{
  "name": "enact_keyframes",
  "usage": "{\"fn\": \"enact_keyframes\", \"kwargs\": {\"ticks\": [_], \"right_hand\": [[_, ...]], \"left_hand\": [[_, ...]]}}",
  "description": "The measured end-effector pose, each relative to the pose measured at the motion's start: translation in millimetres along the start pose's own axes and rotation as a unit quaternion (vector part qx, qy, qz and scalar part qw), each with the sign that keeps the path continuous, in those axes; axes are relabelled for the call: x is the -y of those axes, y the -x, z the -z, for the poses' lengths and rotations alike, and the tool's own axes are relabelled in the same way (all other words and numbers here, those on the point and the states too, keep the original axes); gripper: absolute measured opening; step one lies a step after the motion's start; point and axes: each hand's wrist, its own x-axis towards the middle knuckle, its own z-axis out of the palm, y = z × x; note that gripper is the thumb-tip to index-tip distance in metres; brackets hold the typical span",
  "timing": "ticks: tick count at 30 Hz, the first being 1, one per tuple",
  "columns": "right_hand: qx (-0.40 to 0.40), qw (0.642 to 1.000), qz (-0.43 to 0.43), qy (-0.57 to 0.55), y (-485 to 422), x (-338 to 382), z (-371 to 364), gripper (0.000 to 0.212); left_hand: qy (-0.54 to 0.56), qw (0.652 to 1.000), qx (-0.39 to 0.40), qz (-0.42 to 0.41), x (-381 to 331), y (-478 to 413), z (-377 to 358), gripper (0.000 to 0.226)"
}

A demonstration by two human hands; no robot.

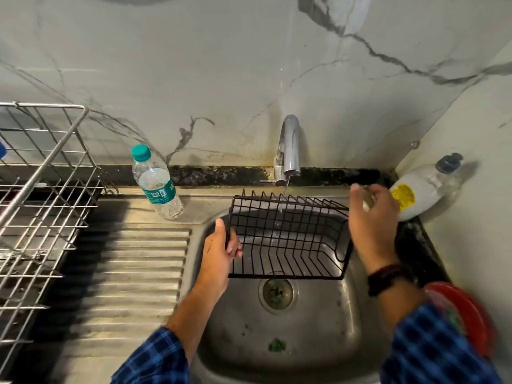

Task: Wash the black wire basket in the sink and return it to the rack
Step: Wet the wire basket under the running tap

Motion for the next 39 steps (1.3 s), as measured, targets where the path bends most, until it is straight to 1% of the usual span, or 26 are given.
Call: {"fn": "enact_keyframes", "kwargs": {"ticks": [1, 2, 3, 4, 5, 6, 7, 8, 10, 12, 13, 15, 18, 20, 23, 25, 27, 28, 30, 32, 33, 34, 35, 36, 37, 39], "right_hand": [[0.113, 0.979, -0.156, -0.064, -18, -2, -4, 0.065], [0.223, 0.924, -0.288, -0.115, -31, -7, -7, 0.070], [0.303, 0.869, -0.364, -0.143, -36, -8, -5, 0.066], [0.355, 0.838, -0.383, -0.158, -39, -10, -3, 0.055], [0.378, 0.837, -0.364, -0.157, -40, -12, -1, 0.043], [0.383, 0.847, -0.337, -0.149, -38, -13, 0, 0.030], [0.376, 0.864, -0.304, -0.139, -34, -15, -1, 0.016], [0.368, 0.880, -0.268, -0.133, -28, -18, -1, 0.011], [0.334, 0.916, -0.182, -0.128, -11, -19, 0, 0.022], [0.277, 0.952, -0.052, -0.119, 10, -13, 5, 0.032], [0.255, 0.961, 0.023, -0.103, 18, -10, 8, 0.035], [0.242, 0.955, 0.149, -0.081, 31, -7, 14, 0.035], [0.230, 0.941, 0.250, -0.015, 41, -17, 11, 0.033], [0.233, 0.934, 0.268, 0.020, 42, -19, 10, 0.034], [0.276, 0.930, 0.243, -0.022, 39, -17, 20, 0.038], [0.254, 0.946, 0.200, -0.004, 37, -14, 17, 0.039], [0.177, 0.964, 0.139, 0.139, 39, -3, -3, 0.058], [0.170, 0.958, 0.105, 0.204, 43, 8, -15, 0.067], [0.205, 0.938, 0.075, 0.269, 56, 32, -44, 0.076], [0.229, 0.927, 0.117, 0.272, 75, 56, -66, 0.075], [0.236, 0.918, 0.170, 0.269, 85, 65, -74, 0.071], [0.243, 0.901, 0.237, 0.271, 92, 72, -79, 0.066], [0.252, 0.877, 0.302, 0.278, 98, 75, -83, 0.061], [0.259, 0.854, 0.353, 0.283, 98, 73, -84, 0.057], [0.260, 0.841, 0.379, 0.285, 92, 70, -83, 0.056], [0.253, 0.850, 0.350, 0.301, 67, 53, -73, 0.062]], "left_hand": [[-0.008, 1.000, 0.010, -0.011, -2, -1, 0, 0.065], [-0.013, 0.999, 0.025, -0.029, -3, -2, 2, 0.063], [-0.026, 0.998, 0.042, -0.050, -2, -3, 4, 0.062], [-0.046, 0.995, 0.057, -0.063, -2, -4, 7, 0.061], [-0.068, 0.993, 0.067, -0.071, -3, -6, 8, 0.062], [-0.083, 0.991, 0.077, -0.067, -6, -9, 10, 0.063], [-0.091, 0.991, 0.084, -0.055, -7, -12, 11, 0.066], [-0.097, 0.992, 0.077, -0.030, -10, -14, 12, 0.069], [-0.091, 0.994, 0.039, 0.050, -19, -16, 13, 0.068], [-0.087, 0.981, 0.022, 0.169, -30, -16, 15, 0.059], [-0.059, 0.971, 0.024, 0.232, -37, -15, 16, 0.059], [-0.008, 0.947, 0.008, 0.320, -46, -17, 17, 0.068], [-0.020, 0.932, 0.002, 0.363, -59, -22, 10, 0.064], [-0.043, 0.933, -0.016, 0.357, -59, -24, 4, 0.062], [-0.023, 0.945, -0.035, 0.323, -45, -25, -1, 0.071], [-0.002, 0.952, -0.022, 0.304, -37, -21, -8, 0.067], [0.015, 0.960, -0.015, 0.278, -33, -15, -21, 0.070], [0.028, 0.963, -0.016, 0.267, -30, -13, -28, 0.074], [0.049, 0.970, -0.027, 0.239, -29, -12, -41, 0.081], [0.043, 0.974, -0.032, 0.219, -28, -15, -46, 0.087], [0.052, 0.977, -0.028, 0.204, -28, -15, -47, 0.081], [0.080, 0.977, -0.022, 0.198, -27, -15, -45, 0.068], [0.131, 0.972, -0.012, 0.195, -25, -15, -44, 0.056], [0.159, 0.966, -0.018, 0.202, -22, -16, -42, 0.052], [0.160, 0.964, -0.028, 0.209, -22, -16, -38, 0.055], [0.107, 0.969, -0.052, 0.218, -19, -21, -27, 0.063]]}}
